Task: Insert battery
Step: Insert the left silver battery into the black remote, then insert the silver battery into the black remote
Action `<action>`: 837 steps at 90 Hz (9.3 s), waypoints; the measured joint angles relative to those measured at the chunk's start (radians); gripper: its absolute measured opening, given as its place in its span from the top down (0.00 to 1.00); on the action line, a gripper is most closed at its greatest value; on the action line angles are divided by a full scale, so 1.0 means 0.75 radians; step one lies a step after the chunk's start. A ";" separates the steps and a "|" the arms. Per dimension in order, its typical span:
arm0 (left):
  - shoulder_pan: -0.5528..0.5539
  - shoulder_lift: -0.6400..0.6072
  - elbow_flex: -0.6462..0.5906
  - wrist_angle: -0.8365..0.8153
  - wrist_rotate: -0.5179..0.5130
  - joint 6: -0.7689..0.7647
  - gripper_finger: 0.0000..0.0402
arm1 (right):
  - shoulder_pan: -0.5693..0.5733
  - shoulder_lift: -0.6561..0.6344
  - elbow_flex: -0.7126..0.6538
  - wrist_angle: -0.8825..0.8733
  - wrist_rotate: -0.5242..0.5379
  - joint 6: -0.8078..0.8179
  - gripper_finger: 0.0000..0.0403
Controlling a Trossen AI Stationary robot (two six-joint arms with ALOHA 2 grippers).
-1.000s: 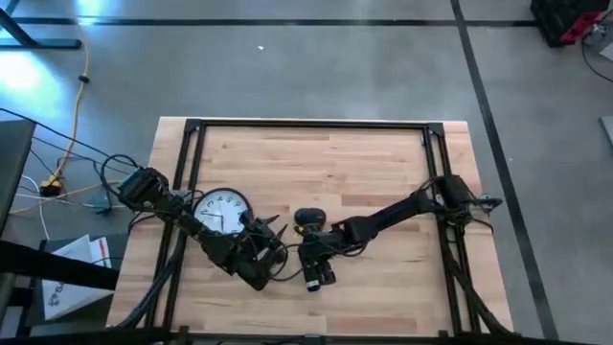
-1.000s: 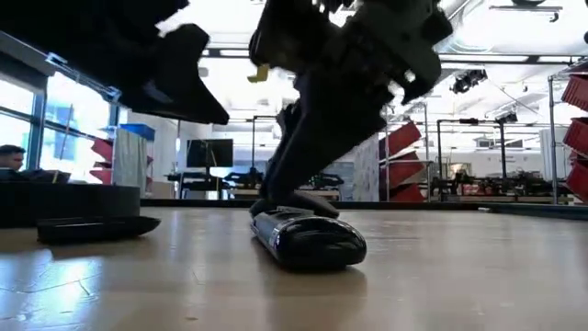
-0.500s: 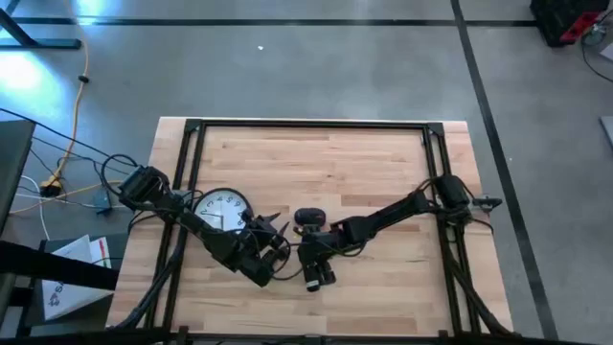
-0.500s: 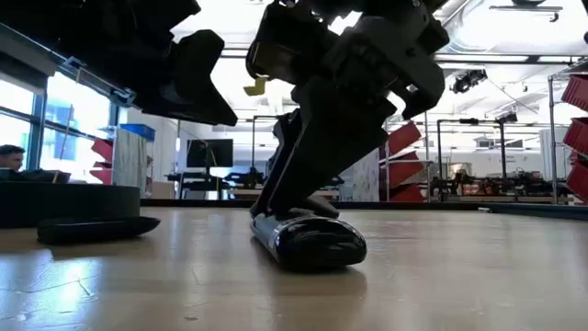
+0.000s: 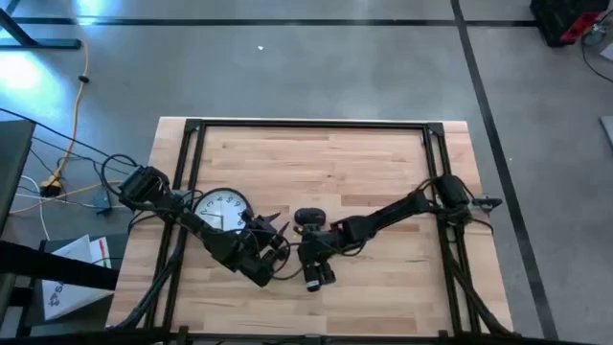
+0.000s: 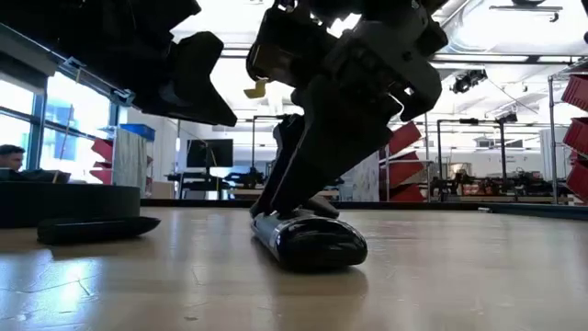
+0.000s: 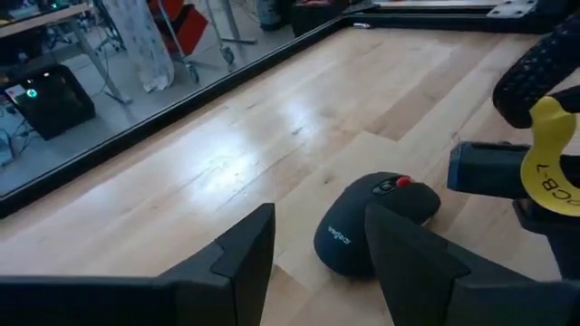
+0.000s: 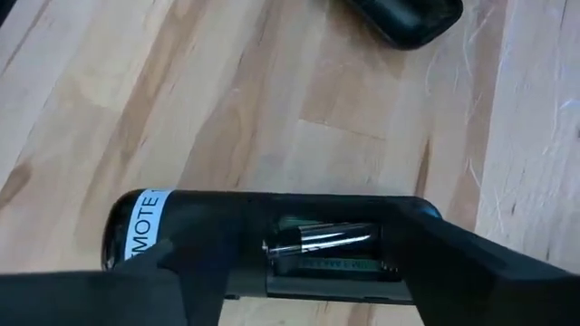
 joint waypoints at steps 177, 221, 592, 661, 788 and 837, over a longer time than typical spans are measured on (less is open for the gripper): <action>-0.025 -0.001 0.001 0.300 0.266 0.397 0.61 | 0.094 -0.074 0.009 -0.089 0.149 -0.128 0.64; -0.052 -0.001 0.001 0.410 0.617 0.452 0.61 | 0.088 -0.052 0.002 -0.075 0.194 -0.151 0.76; -0.107 0.329 0.001 0.703 0.575 0.289 0.61 | -0.002 -0.162 -0.001 -0.038 0.279 -0.105 1.00; -0.038 -0.123 0.001 0.201 0.361 0.409 0.61 | -0.395 -0.377 -0.001 -1.018 1.029 0.383 1.00; 0.480 -0.096 0.000 0.113 0.733 0.828 0.61 | -1.731 0.085 0.112 -1.395 0.981 -0.970 0.54; 0.609 -0.096 0.000 0.128 0.781 0.878 0.61 | -1.753 0.167 0.111 -1.370 1.067 -1.077 0.37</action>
